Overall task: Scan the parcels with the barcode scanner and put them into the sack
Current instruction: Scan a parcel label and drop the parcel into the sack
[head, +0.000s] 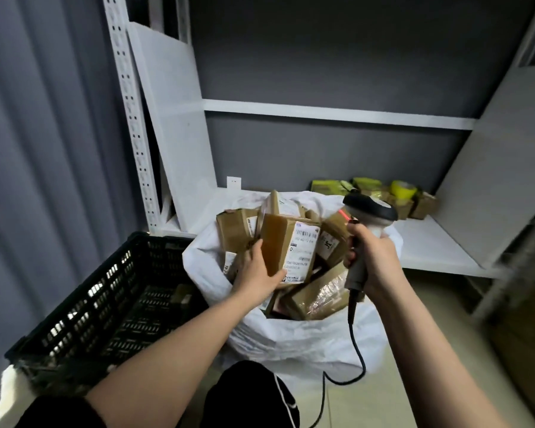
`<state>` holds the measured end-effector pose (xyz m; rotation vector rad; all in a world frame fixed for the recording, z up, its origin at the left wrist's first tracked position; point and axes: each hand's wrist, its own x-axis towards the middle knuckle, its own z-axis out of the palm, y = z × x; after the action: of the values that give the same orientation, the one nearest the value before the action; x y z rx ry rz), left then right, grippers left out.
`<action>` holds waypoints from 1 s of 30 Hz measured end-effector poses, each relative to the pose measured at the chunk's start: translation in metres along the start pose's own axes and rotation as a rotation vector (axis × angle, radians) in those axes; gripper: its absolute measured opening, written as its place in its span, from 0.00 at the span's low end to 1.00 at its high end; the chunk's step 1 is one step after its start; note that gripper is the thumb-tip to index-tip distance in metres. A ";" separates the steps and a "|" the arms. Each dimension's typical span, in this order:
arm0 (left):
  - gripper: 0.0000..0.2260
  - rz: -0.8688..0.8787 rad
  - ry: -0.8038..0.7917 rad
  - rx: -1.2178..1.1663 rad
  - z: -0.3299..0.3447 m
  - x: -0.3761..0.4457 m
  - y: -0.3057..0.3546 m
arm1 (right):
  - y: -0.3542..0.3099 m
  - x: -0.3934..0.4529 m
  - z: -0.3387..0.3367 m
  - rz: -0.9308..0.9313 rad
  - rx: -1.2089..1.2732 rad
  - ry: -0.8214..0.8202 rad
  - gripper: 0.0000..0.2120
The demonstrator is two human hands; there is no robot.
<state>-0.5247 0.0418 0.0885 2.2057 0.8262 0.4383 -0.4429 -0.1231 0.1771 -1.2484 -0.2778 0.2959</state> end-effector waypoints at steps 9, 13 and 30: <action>0.39 -0.109 -0.091 0.471 0.002 0.017 0.025 | 0.012 0.007 0.001 0.022 -0.048 -0.034 0.10; 0.40 -0.119 -0.084 0.377 -0.005 0.019 0.014 | 0.017 0.003 0.008 0.060 -0.072 -0.057 0.06; 0.37 0.015 -0.016 0.226 -0.022 0.027 0.006 | 0.030 -0.002 0.033 0.084 -0.128 -0.143 0.09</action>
<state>-0.5138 0.0682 0.1092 2.4208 0.8886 0.3485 -0.4587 -0.0861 0.1578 -1.3699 -0.3725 0.4469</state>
